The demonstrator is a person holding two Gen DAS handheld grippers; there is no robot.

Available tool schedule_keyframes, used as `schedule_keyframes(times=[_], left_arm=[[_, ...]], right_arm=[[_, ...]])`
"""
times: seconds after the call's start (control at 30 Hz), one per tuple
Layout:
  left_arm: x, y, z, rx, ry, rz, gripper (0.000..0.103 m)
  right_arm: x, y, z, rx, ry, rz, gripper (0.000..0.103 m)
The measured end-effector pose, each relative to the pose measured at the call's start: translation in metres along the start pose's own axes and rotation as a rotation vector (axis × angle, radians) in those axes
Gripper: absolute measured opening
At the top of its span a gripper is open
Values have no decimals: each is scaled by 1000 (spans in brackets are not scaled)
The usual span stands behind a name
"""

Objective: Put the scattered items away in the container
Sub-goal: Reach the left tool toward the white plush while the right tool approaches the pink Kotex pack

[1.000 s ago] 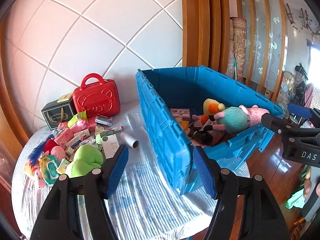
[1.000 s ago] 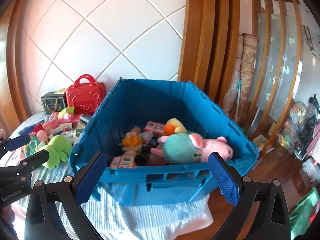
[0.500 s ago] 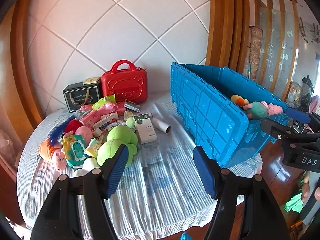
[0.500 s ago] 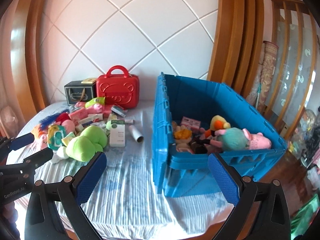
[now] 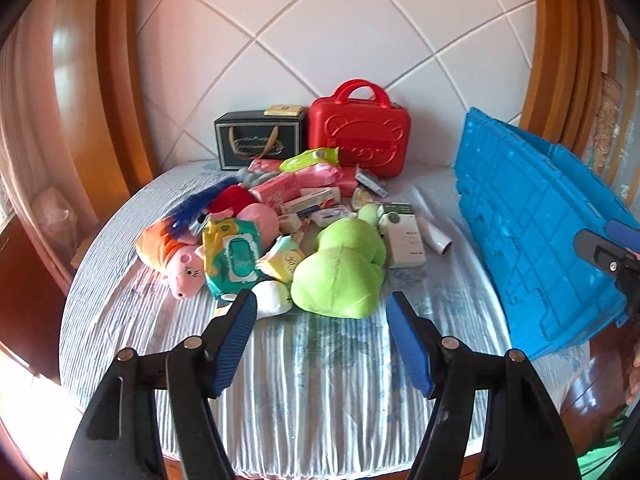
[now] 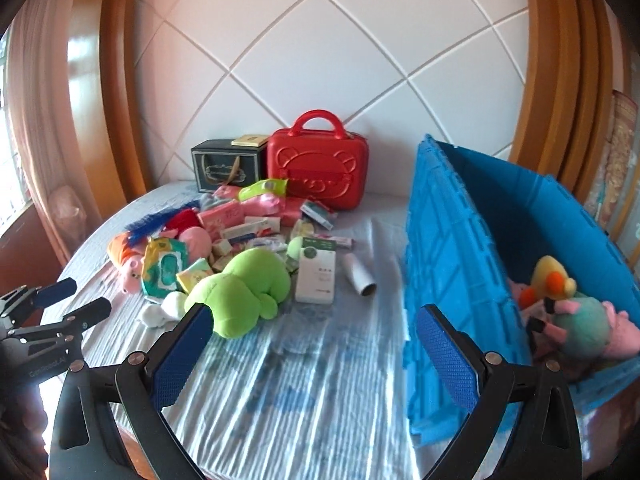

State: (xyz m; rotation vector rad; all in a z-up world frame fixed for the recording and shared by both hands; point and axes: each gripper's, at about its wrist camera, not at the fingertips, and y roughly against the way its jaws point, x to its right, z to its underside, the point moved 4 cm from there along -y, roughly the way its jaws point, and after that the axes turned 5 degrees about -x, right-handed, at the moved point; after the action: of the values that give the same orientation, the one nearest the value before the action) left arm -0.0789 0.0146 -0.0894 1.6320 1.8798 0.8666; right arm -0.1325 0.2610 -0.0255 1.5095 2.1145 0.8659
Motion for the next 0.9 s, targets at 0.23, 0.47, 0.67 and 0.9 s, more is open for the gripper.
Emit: schedule_keyframes(times=[0.23,0.47,0.67,0.9], left_arm=[[-58,-47,8,-68,64,-138,66],[-94,-89,12,-143,63,-132,66],[-104,-134,9,-211,-51,-26,66],[-99,-200,17,-286,-224,98,66]], right_arm=[[-11,-84,-11,-100,-11,-96,103],[-42,-128,-13,-175,14,-113,103],[-74,-151,-6,-229,-46,-57,103],[-109,-182,1,-256,-162,16,103]])
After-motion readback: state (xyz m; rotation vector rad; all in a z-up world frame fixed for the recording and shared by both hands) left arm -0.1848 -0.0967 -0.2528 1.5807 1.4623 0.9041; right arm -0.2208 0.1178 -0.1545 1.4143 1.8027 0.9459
